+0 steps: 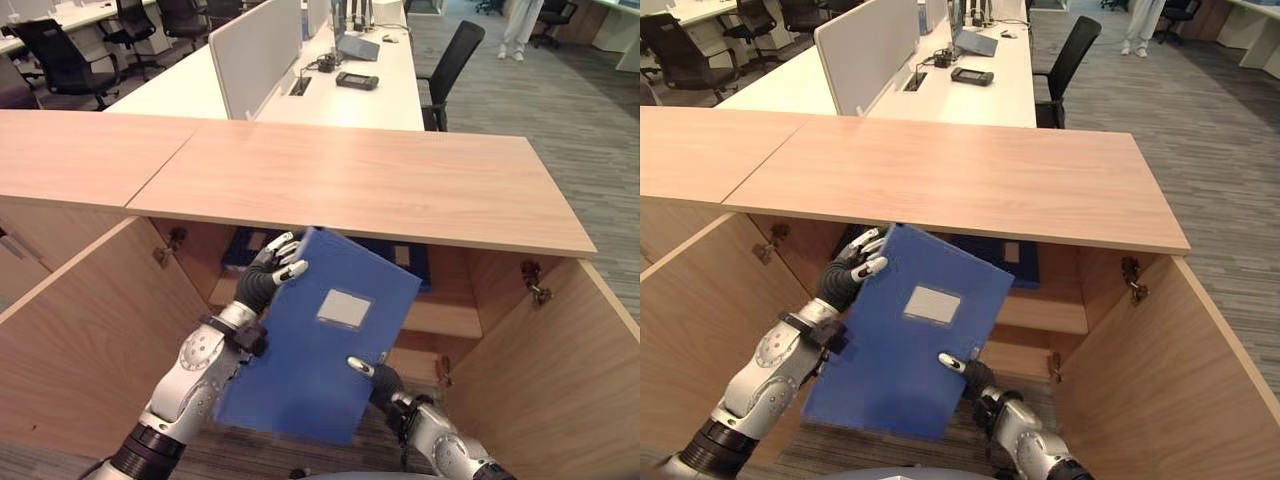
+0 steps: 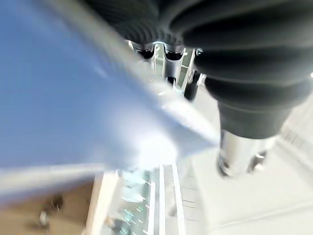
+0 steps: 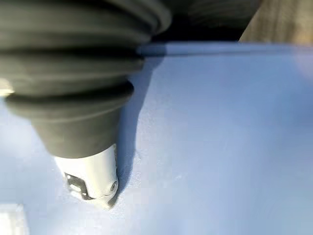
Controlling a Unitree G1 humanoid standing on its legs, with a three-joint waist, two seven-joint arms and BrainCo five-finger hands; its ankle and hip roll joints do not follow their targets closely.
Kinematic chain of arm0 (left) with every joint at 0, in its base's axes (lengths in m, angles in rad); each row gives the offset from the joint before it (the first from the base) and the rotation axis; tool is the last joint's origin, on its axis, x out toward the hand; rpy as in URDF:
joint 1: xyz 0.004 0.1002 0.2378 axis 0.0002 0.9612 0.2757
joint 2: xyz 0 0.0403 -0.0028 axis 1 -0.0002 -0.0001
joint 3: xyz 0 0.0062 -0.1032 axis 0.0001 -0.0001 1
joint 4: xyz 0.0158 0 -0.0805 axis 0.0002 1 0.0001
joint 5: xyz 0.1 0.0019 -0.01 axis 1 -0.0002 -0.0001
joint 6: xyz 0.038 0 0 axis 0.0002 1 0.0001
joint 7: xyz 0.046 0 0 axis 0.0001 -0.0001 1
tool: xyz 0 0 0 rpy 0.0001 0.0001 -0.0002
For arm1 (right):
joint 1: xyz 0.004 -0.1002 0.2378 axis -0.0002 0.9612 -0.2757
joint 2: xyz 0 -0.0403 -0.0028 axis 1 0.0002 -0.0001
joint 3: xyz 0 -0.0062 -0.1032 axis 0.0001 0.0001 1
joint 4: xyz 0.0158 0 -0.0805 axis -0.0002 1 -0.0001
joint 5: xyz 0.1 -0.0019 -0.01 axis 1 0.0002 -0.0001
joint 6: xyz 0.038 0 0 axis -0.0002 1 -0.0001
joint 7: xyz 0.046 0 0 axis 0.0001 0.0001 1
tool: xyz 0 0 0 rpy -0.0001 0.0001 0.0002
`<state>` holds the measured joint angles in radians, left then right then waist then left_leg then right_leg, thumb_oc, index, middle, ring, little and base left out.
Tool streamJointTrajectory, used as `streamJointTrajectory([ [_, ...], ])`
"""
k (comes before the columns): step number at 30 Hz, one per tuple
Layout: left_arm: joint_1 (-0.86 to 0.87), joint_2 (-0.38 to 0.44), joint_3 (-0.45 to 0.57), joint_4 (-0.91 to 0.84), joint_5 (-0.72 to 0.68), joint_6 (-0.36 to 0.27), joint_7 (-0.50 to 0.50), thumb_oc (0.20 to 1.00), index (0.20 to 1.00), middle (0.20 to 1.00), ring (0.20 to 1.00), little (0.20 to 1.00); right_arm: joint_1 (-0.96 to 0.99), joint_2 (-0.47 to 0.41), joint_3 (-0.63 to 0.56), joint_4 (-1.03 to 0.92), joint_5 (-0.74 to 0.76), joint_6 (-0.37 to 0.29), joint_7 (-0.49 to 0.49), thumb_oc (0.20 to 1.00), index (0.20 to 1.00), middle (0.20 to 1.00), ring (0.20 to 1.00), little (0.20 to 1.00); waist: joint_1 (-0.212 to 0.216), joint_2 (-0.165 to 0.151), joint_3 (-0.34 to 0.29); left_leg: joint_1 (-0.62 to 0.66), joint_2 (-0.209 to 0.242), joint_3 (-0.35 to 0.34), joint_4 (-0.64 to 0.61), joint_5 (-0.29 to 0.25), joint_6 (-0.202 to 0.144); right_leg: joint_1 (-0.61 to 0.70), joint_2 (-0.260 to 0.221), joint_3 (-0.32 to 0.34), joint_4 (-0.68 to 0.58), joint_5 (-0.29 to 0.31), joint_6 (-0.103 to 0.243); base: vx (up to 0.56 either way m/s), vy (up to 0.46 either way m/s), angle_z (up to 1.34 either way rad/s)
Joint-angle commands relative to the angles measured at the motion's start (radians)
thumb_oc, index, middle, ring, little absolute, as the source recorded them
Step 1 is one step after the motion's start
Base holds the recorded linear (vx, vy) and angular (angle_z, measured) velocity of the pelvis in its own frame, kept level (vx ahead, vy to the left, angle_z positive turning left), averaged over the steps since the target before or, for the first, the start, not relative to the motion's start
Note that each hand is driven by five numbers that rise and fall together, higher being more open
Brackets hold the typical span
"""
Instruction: Put the empty folder in the office cabinet
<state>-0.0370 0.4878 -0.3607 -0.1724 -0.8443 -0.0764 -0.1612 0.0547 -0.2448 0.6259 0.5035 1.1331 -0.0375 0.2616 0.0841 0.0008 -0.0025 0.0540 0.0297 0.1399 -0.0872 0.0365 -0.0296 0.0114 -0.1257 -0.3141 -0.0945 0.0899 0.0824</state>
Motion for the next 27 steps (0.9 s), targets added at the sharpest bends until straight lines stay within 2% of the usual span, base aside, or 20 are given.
streamJointTrajectory([
  [1, -0.006, -0.040, -0.079, -0.062, -0.044, -0.014, -0.046, 1.000, 1.000, 1.000, 1.000, 1.000, -0.105, 0.205, -0.043, -0.032, 0.138, -0.036, 0.028, 0.200, 0.200, 0.200, 0.200, 0.200, -0.030, -0.033, -0.026, -0.069, -0.003, -0.062, 0.000, -0.026, -0.042, 0.017, -0.010, 0.032, 0.007, -0.124, 0.064, 0.00, 0.000, 0.00],
  [2, -0.006, -0.040, -0.079, -0.062, -0.044, -0.014, -0.046, 1.000, 1.000, 1.000, 1.000, 1.000, -0.105, 0.205, -0.043, -0.032, 0.138, -0.036, 0.028, 0.200, 0.200, 0.200, 0.200, 0.200, -0.030, -0.033, -0.026, -0.069, -0.003, -0.062, 0.000, -0.026, -0.042, 0.017, -0.010, 0.032, 0.007, -0.124, 0.064, 0.00, 0.000, 0.00],
  [3, 0.072, -0.024, -0.054, -0.040, -0.070, 0.017, -0.031, 1.000, 1.000, 1.000, 1.000, 1.000, -0.015, 0.221, -0.137, -0.003, 0.219, -0.031, 0.008, 0.200, 0.200, 0.200, 0.200, 0.200, -0.045, -0.028, -0.027, -0.069, -0.004, -0.061, 0.000, -0.027, -0.042, 0.017, -0.008, 0.034, 0.007, -0.125, 0.065, -0.01, -0.006, -0.04],
  [4, 0.090, -0.019, -0.054, -0.034, -0.078, 0.029, -0.028, 1.000, 1.000, 1.000, 1.000, 1.000, 0.004, 0.222, -0.152, 0.016, 0.229, -0.032, -0.003, 0.200, 0.200, 0.200, 0.200, 0.200, -0.047, -0.028, -0.027, -0.069, -0.004, -0.061, 0.000, -0.027, -0.042, 0.018, -0.008, 0.034, 0.007, -0.124, 0.065, 0.00, 0.000, 0.00],
  [8, 0.145, 0.000, -0.052, -0.046, -0.111, 0.064, 0.011, 1.000, 1.000, 1.000, 1.000, 1.000, 0.038, 0.223, -0.215, 0.120, 0.206, -0.014, -0.073, 0.200, 0.200, 0.200, 0.200, 0.200, -0.052, -0.026, -0.024, -0.069, -0.004, -0.066, 0.000, -0.028, -0.042, 0.020, -0.005, 0.031, 0.007, -0.126, 0.064, -0.01, -0.006, -0.01],
  [15, 0.193, -0.004, -0.060, -0.028, -0.115, 0.096, 0.016, 1.000, 1.000, 1.000, 1.000, 1.000, 0.048, 0.196, -0.249, 0.220, 0.156, 0.036, -0.092, 0.200, 0.200, 0.200, 0.200, 0.200, -0.055, -0.028, -0.022, -0.066, -0.002, -0.073, 0.000, -0.027, -0.045, 0.025, 0.001, 0.033, 0.007, -0.131, 0.060, 0.00, -0.005, 0.00],
  [21, 0.250, -0.003, -0.022, 0.025, -0.101, 0.111, 0.012, 1.000, 1.000, 1.000, 1.000, 1.000, 0.053, 0.154, -0.294, 0.313, 0.081, 0.067, -0.101, 0.200, 0.200, 0.200, 0.200, 0.200, -0.051, -0.025, -0.012, -0.076, 0.001, -0.093, 0.000, -0.019, -0.050, 0.026, 0.009, 0.019, 0.007, -0.139, 0.056, -0.01, -0.042, 0.04],
  [27, 0.261, -0.006, -0.016, 0.057, -0.078, 0.119, 0.020, 1.000, 1.000, 1.000, 1.000, 1.000, 0.042, 0.137, -0.311, 0.279, 0.064, 0.066, -0.100, 0.200, 0.200, 0.200, 0.200, 0.200, -0.048, -0.016, 0.002, -0.085, 0.006, -0.122, 0.000, -0.011, -0.059, 0.031, 0.011, -0.010, 0.013, -0.151, 0.045, -0.01, -0.053, 0.15],
])
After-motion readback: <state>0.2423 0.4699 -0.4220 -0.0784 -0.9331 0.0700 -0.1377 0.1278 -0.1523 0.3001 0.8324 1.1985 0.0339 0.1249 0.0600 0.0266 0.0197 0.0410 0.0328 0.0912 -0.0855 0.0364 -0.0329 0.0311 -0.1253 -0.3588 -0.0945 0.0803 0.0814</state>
